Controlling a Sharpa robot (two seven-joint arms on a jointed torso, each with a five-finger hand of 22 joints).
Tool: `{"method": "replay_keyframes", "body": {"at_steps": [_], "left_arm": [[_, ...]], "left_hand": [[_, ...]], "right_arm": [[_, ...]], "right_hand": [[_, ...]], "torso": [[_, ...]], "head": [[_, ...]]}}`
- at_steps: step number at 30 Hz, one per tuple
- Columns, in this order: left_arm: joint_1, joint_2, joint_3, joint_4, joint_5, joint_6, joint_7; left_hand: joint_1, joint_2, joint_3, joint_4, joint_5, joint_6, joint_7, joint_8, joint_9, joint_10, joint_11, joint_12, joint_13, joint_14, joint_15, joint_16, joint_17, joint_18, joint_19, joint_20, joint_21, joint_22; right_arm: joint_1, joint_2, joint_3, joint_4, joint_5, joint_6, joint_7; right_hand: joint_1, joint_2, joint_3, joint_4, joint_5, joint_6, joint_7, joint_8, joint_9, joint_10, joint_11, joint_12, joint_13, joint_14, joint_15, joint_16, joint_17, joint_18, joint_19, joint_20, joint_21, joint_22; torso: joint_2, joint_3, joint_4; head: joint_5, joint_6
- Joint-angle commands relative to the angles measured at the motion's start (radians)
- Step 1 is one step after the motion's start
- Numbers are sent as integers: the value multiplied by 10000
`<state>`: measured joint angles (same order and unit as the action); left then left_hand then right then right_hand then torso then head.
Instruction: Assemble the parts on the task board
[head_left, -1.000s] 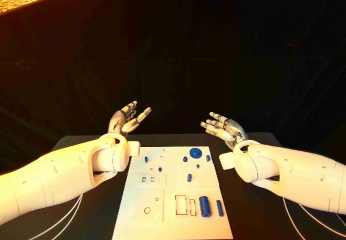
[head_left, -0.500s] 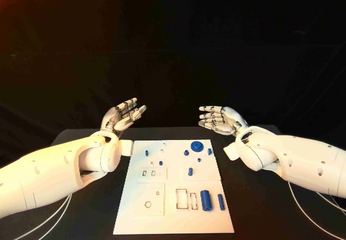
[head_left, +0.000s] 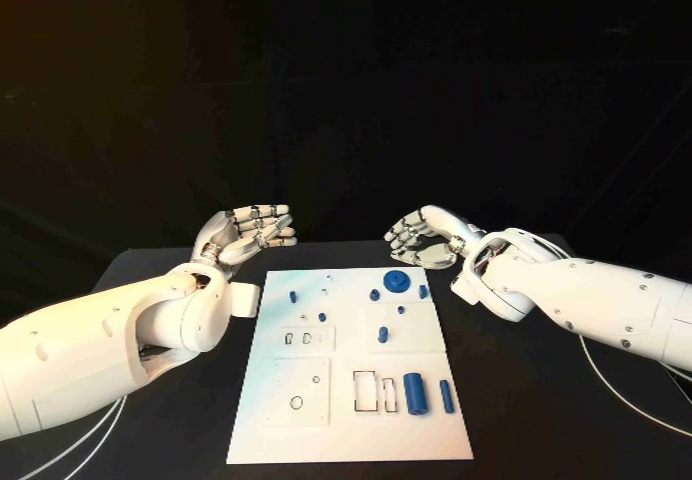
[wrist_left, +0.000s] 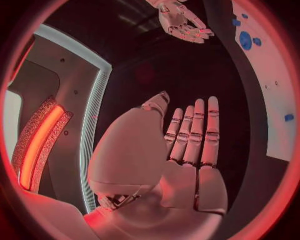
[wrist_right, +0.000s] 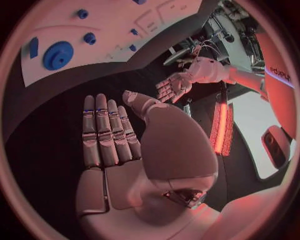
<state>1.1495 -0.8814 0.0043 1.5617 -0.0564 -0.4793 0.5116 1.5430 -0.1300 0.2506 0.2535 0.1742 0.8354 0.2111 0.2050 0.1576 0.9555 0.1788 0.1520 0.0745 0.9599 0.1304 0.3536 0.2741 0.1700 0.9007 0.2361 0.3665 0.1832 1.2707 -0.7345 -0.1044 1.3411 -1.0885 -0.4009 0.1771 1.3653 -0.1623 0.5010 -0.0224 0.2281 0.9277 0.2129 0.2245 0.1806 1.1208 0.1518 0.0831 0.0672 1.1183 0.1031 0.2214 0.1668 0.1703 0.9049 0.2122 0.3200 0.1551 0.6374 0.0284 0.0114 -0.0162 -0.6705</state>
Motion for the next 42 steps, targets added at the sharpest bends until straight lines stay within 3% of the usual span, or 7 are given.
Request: {"method": "replay_keyframes", "body": {"at_steps": [1, 7, 10, 16, 21, 30, 42], "left_arm": [[25, -117, 37, 297, -389, 618, 52], [40, -486, 75, 1045, -238, 744, -136], [43, -577, 82, 1276, -187, 785, -185], [44, -598, 88, 1458, -151, 859, -244], [43, -574, 89, 1473, -143, 888, -257], [41, -506, 89, 1424, -131, 951, -275], [39, -484, 90, 1375, -115, 995, -295]], "left_hand": [[10, -128, 146, 14, -30, 124, 78, 84, 78, 228, -77, -25, -3, 280, -113, 517, 400, 113, 191, -131, 453, 256], [-168, -332, 523, 52, -37, 166, 22, 152, 258, 518, -188, -270, -18, 390, -319, 2169, 1550, 89, 270, -415, 2115, 1303], [-246, -407, 693, 59, -39, 145, 7, 162, 340, 588, -209, -376, -12, 211, -357, 2931, 2005, 85, 43, -470, 2993, 1895], [-326, -474, 871, 59, -43, 117, 3, 173, 428, 635, -219, -468, -3, 52, -378, 3571, 2316, 102, -203, -485, 3929, 2517], [-367, -513, 976, 46, -44, 91, -1, 174, 478, 656, -226, -510, 3, 17, -400, 4012, 2511, 111, -309, -502, 4537, 2906], [-392, -525, 1019, 46, -46, 72, 4, 170, 498, 650, -225, -531, 3, 6, -403, 4175, 2573, 114, -380, -503, 4755, 3047], [-400, -539, 1038, 39, -48, 48, 13, 161, 505, 641, -220, -543, 3, 3, -403, 4263, 2604, 115, -420, -502, 4866, 3119]], "right_arm": [[96, 61, 9, 28, -2491, 812, -1095], [215, 283, 12, 47, -4000, 1265, -1964], [226, 410, 11, -4, -4373, 1351, -2193], [231, 653, -1, -191, -4727, 1502, -2457], [229, 781, -13, -243, -4875, 1712, -2585], [218, 959, -47, -327, -5109, 2486, -2861], [139, 1098, -83, -446, -5217, 2877, -2989]], "right_hand": [[119, -146, -274, -106, -107, 744, -308, 200, 275, 1230, -401, -170, 42, 1529, -527, 547, 708, 106, 886, -516, 1310, 745], [-116, -636, -429, 226, -107, 839, -525, 18, 408, 1515, -660, -203, 171, 3235, -985, 1987, 2285, 118, 1876, -1059, 2943, 1771], [-149, -811, -322, 424, -101, 819, -527, -75, 476, 1328, -664, -208, 220, 3360, -1010, 2768, 3093, 105, 2018, -1143, 3390, 2106], [-185, -1058, -337, 804, -102, 704, -528, -194, 651, 659, -594, -176, 380, 3365, -984, 4477, 4517, 103, 2228, -1127, 4065, 2676], [-117, -1067, -495, 956, -108, 628, -536, -236, 749, 355, -579, -125, 460, 3462, -973, 6063, 5870, 41, 2477, -1092, 4717, 3410], [58, -1011, -855, 1213, -68, 514, -581, -270, 913, 11, -578, -68, 654, 3685, -943, 8784, 8294, -328, 3396, -1068, 6854, 6176], [154, -950, -951, 1381, -15, 549, -588, -239, 1013, 3, -580, 24, 778, 3785, -942, 9845, 9245, -510, 3817, -1040, 7854, 7491]], "torso": [[211, 82, 98], [448, 183, 169], [555, 235, 230], [690, 268, 303], [768, 280, 332], [881, 294, 384], [976, 354, 384]], "head": [[-66, 26], [-136, 68], [-150, 93], [-187, 96], [-219, 109], [-272, 99], [-252, 79]]}}
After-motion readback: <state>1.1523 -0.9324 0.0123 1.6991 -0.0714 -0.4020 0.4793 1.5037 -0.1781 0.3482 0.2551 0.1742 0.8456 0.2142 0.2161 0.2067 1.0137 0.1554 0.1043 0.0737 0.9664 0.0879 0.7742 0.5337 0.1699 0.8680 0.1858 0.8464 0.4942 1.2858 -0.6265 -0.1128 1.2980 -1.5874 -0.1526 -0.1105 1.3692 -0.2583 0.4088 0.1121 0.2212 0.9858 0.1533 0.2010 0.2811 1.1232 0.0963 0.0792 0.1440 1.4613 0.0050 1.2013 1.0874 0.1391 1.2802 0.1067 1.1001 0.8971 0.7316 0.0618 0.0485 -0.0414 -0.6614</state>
